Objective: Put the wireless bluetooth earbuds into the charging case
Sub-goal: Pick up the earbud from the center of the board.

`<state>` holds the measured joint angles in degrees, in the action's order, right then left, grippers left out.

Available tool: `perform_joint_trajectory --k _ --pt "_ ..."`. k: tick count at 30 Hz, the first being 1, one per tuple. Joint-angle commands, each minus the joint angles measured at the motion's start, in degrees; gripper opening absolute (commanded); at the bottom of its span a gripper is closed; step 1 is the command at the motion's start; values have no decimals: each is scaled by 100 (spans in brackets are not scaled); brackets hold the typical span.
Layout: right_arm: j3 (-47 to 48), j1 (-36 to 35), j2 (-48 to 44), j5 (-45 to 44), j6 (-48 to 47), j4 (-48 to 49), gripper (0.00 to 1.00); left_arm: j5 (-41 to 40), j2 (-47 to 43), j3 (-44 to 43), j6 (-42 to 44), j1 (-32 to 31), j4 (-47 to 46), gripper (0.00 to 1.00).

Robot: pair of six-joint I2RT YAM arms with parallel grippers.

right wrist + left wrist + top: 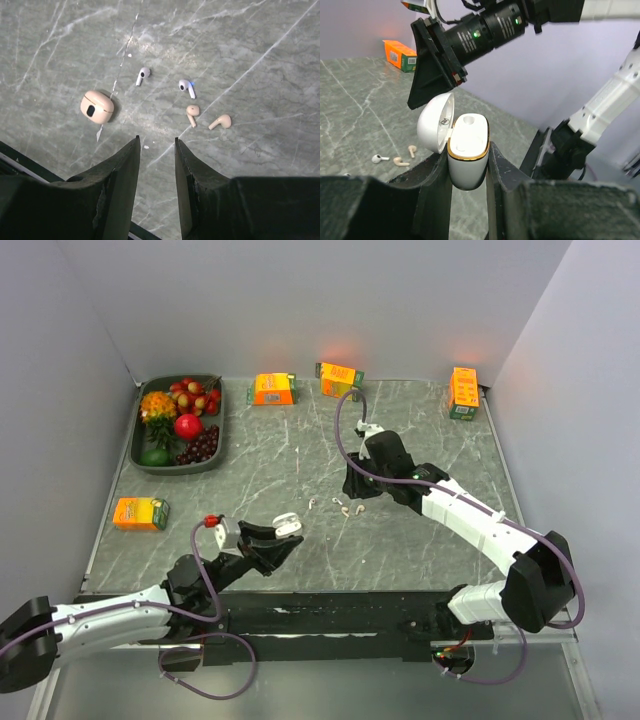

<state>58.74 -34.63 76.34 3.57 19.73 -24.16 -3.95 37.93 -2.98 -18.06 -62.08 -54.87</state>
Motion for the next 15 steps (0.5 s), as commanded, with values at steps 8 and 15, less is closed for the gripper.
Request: perform_joint_trajectory --k 8,15 --pt "164 0 -233 -155 40 386 41 -265 -541 114 -1411 -32 267 1" --pt "164 -8 -356 -181 5 333 41 -501 -296 -228 -1717 -23 598 1"
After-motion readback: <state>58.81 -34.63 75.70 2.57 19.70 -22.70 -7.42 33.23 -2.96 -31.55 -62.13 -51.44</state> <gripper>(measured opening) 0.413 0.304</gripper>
